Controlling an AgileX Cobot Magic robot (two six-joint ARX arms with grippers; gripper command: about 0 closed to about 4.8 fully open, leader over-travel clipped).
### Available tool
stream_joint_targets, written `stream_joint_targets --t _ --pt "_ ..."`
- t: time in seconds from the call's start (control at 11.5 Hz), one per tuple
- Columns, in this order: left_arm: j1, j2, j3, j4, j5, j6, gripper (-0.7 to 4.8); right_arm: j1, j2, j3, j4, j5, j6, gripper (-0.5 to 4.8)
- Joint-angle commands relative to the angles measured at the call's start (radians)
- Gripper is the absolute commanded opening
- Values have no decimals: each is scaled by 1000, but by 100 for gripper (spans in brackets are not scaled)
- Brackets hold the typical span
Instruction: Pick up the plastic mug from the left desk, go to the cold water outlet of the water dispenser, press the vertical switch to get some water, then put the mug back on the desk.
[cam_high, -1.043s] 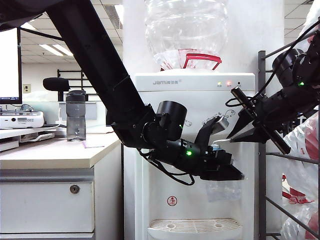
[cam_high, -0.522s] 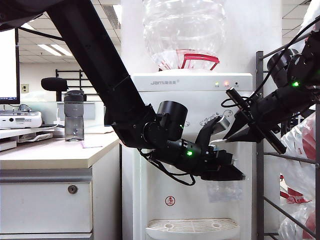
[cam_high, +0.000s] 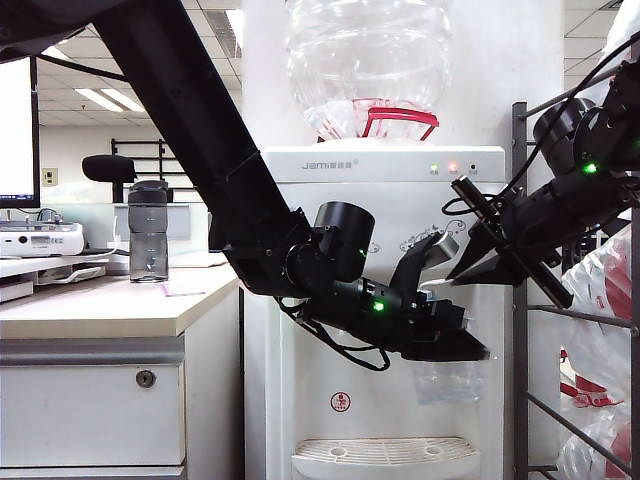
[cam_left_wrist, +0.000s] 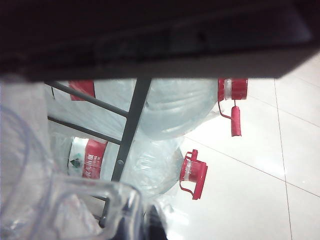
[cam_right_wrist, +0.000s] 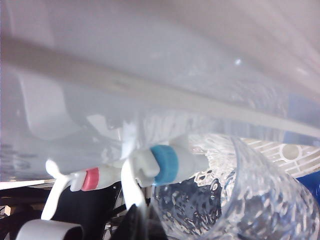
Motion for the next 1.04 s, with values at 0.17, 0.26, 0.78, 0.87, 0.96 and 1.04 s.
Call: stream_joint_targets --t 0.17,0.26,0.78,0.87,0.96,1.04 --pt "-1 -11 2 32 5 5 -6 12 9 2 -59 27 -13 -5" --pt "-1 -11 2 32 5 4 -6 12 9 2 -66 27 -13 -5" --pt "-1 -11 2 32 5 4 -6 13 13 2 -90 46 -13 -5" --pt "-1 -11 2 32 5 4 -6 14 16 1 -90 47 -14 -5" --pt "-1 -11 2 32 5 4 -6 15 28 1 -88 46 -13 -5" --pt "-1 -11 3 32 5 4 -6 16 47 1 -88 46 -14 -5"
